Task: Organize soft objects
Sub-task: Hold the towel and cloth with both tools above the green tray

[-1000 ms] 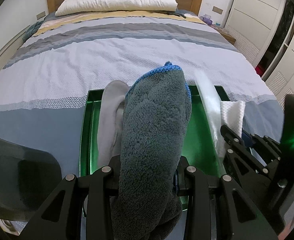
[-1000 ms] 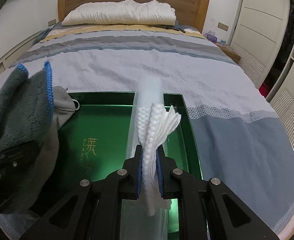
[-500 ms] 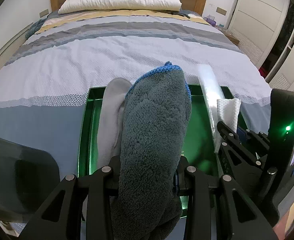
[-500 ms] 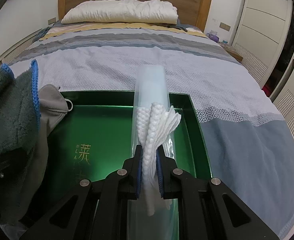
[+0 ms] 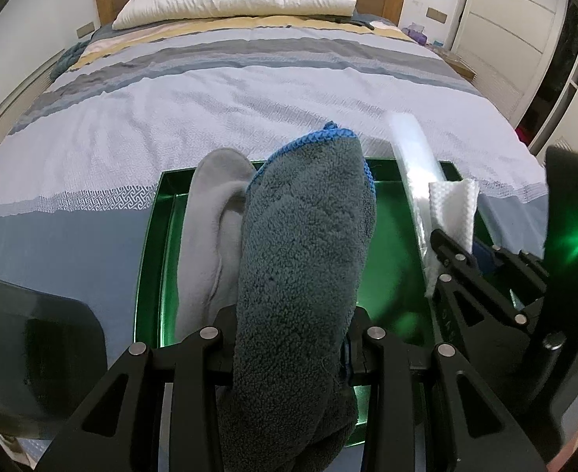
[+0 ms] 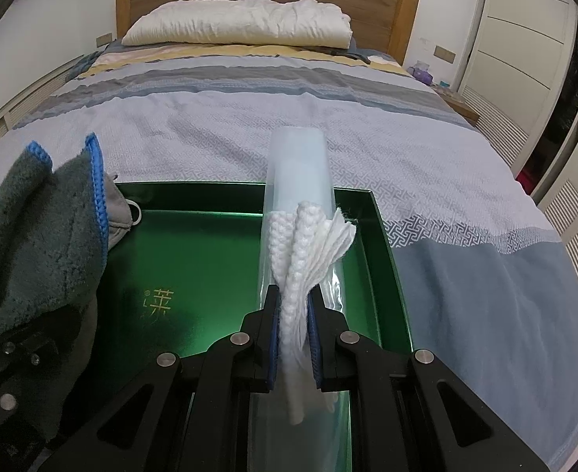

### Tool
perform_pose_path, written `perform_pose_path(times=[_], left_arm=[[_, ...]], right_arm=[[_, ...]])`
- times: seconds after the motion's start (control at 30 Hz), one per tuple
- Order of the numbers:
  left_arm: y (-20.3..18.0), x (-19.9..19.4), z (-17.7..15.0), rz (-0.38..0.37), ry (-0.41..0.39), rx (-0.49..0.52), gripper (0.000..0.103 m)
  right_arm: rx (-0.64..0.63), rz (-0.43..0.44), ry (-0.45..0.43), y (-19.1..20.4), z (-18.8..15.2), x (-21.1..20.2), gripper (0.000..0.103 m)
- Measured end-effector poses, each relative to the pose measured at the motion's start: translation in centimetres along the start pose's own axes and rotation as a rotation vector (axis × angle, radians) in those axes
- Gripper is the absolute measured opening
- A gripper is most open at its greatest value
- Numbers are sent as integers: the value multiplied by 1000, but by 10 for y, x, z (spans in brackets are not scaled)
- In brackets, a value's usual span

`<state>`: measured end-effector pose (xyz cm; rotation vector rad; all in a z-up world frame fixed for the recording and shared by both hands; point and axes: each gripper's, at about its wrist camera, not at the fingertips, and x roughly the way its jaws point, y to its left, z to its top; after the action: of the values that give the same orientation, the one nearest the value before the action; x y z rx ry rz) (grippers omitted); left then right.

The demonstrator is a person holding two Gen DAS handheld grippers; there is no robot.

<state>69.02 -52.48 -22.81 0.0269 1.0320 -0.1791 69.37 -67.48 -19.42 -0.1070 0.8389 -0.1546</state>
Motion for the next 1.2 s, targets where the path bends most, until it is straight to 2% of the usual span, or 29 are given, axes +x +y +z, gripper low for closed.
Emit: perform_pose_path(times=[1.2], left_arm=[[-6,15,3,48,24,6,30]], right_arm=[[-4,-22,17,6,4,1,14]])
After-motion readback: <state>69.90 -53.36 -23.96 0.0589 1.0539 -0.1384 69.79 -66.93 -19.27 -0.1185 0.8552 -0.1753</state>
